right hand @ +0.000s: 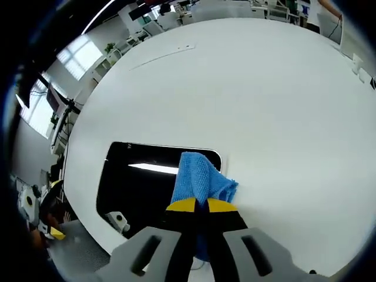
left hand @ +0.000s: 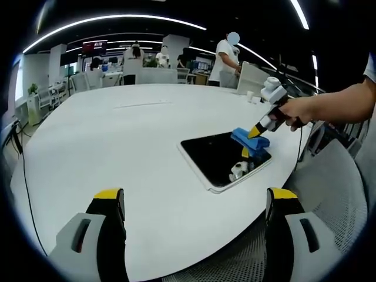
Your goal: Wipe the mirror surface with the cleaning cloth until all visible marks leave the cleaned area.
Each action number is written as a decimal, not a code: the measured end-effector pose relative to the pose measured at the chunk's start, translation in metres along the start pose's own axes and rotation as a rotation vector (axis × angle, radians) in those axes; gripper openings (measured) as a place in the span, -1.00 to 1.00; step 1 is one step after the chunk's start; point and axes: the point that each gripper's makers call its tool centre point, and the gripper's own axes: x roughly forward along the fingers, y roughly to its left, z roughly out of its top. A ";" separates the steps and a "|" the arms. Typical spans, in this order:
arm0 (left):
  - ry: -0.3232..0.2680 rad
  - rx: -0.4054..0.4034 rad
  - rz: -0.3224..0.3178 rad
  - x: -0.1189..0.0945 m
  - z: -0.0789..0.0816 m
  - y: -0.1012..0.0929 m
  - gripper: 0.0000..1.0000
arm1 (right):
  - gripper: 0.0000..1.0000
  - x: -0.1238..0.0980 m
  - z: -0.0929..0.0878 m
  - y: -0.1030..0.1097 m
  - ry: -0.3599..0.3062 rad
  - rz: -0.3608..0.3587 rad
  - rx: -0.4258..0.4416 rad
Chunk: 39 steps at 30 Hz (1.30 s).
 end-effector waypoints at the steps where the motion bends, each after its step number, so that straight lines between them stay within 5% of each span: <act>1: 0.000 0.000 0.000 0.000 0.000 0.000 0.98 | -1.00 0.001 0.003 0.000 -0.001 0.001 0.001; 16: -0.028 0.009 -0.009 0.000 0.004 -0.001 0.98 | -1.00 0.010 0.032 -0.003 0.011 -0.019 -0.025; 34: -0.011 0.018 0.019 0.001 0.001 0.003 0.98 | -1.00 0.015 0.037 -0.007 -0.014 -0.027 -0.049; 36: -0.008 0.019 0.011 0.001 0.000 0.001 0.98 | -1.00 0.015 0.037 -0.007 -0.013 -0.060 -0.124; 39: -0.009 0.022 0.005 0.002 0.001 0.000 0.98 | -1.00 0.011 0.033 -0.001 -0.019 -0.071 -0.117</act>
